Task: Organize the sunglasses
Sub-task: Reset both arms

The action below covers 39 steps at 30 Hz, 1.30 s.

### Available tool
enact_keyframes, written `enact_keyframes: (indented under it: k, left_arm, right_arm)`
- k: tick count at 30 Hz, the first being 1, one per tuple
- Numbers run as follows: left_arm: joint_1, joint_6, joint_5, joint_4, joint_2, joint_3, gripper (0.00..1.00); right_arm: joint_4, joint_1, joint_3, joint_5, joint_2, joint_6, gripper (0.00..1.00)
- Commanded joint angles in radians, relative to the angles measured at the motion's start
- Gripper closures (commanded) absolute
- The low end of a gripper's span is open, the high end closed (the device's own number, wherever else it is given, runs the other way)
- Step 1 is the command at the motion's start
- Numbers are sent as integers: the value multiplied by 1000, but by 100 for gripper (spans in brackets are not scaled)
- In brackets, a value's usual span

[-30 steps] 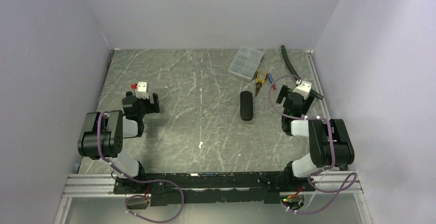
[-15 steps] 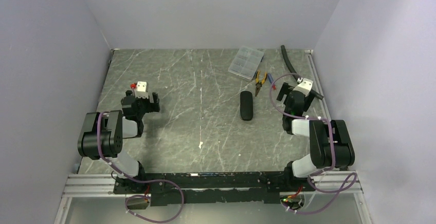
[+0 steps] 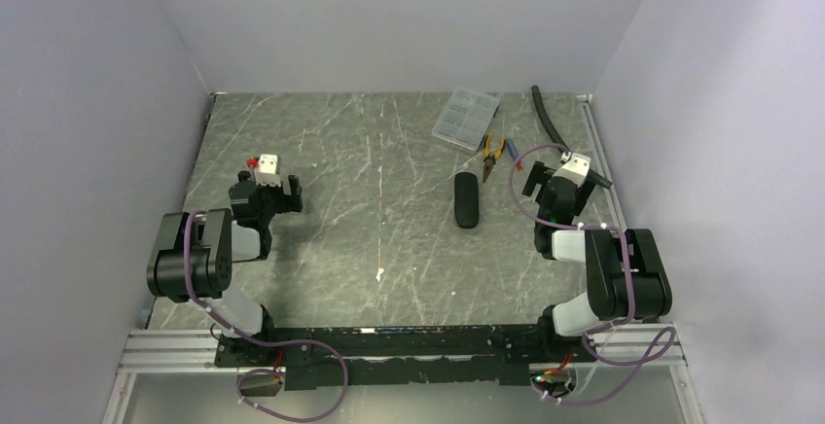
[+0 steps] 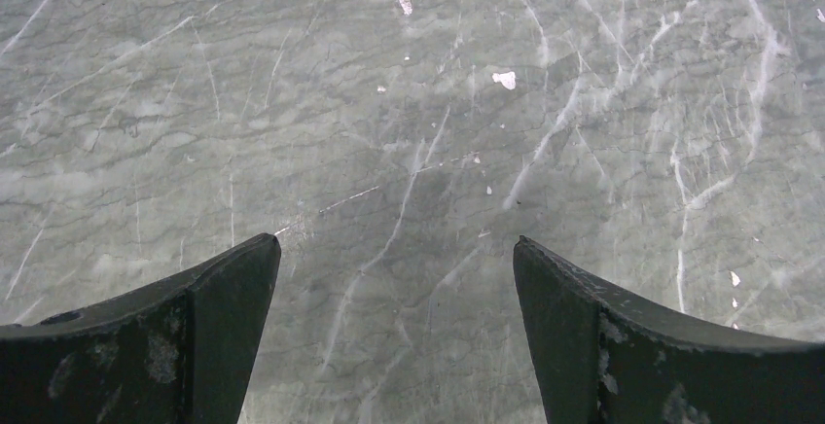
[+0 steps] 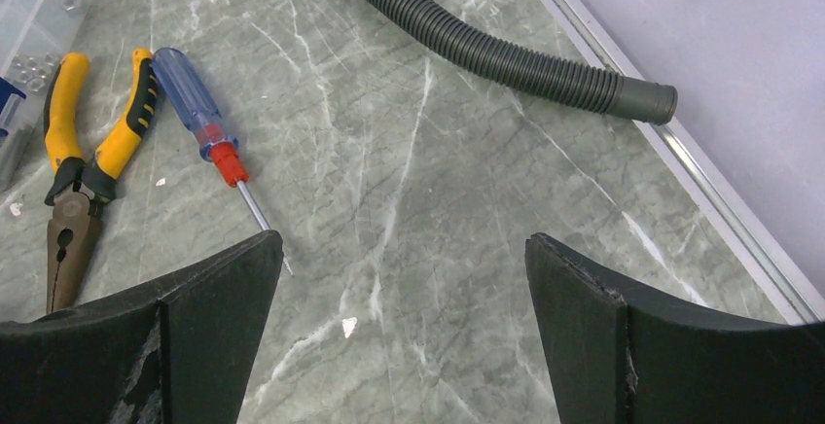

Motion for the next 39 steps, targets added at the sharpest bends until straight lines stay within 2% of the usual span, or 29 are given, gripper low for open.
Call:
enact_keyframes:
  k: [1,14,20,22,23,25,27,33,39]
  left_arm:
    - [5,-2,21,47,8,-4,5]
    - [7,-2,21,47,7,-4,5]
    - [7,-2,20,47,7,-3,5]
    - [7,-2,23,47,8,-3,5]
    - [7,-2,23,47,7,-3,5]
    - [6,-2,23,47,8,-4,5]
    - [7,-2,21,48,8,-5,5]
    - [7,-2,22,48,8,-4,5]
    - [7,-2,20,49,8,-4,5]
  right_arm:
    - [45,-1,-1,-8,-14,-4,0]
    - [82,-1,-25,-13,-24,-11,1]
    - [213,0,-110,-46,-38,-19,0]
    - [354,4,-149,-60,13,-56,0]
    - [288,6,-142,-60,-4,-41,0]
    - [363,8,-152,-51,11,-52,0]
    - [296,9,-142,-56,-11,-43,0]
    - [340,14,-144,-78,7,-69,0]
    - [310,15,-134,-79,7,-64,0]
